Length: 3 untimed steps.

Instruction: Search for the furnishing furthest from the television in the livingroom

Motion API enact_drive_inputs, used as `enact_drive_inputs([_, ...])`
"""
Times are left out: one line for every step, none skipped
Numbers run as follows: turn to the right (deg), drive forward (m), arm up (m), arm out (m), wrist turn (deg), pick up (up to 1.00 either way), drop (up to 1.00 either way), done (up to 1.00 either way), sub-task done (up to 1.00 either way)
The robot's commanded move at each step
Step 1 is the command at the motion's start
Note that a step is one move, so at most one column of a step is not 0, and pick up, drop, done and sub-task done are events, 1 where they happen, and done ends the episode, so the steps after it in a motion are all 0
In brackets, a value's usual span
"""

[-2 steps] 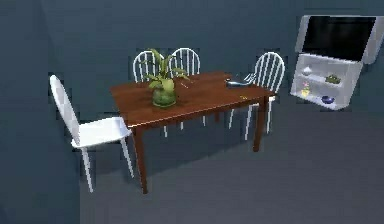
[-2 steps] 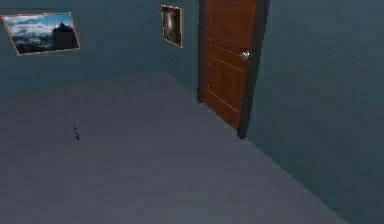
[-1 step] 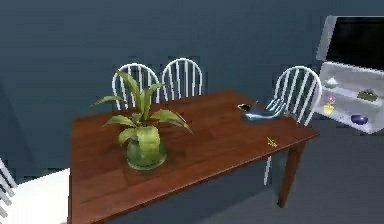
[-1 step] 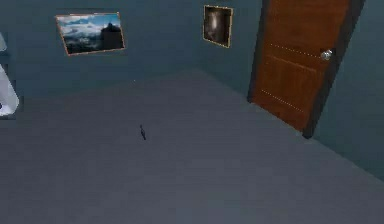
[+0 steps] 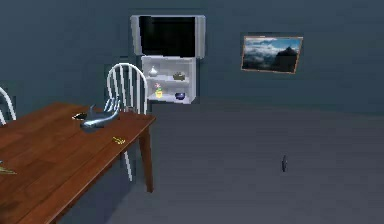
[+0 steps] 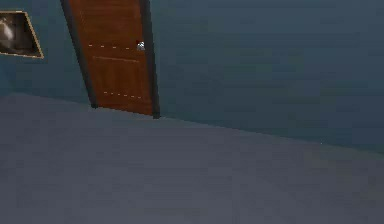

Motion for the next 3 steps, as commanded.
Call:
enact_drive_inputs([12.0, 0.00, 0.00, 0.00, 0.0, 0.00, 0.00, 0.00, 0.00])
enact_drive_inputs([0.0, 0.90, 0.00, 0.00, 0.0, 0.00, 0.00, 0.00, 0.00])
enact_drive_inputs([45.0, 0.00, 0.00, 0.00, 0.0, 0.00, 0.00, 0.00, 0.00])
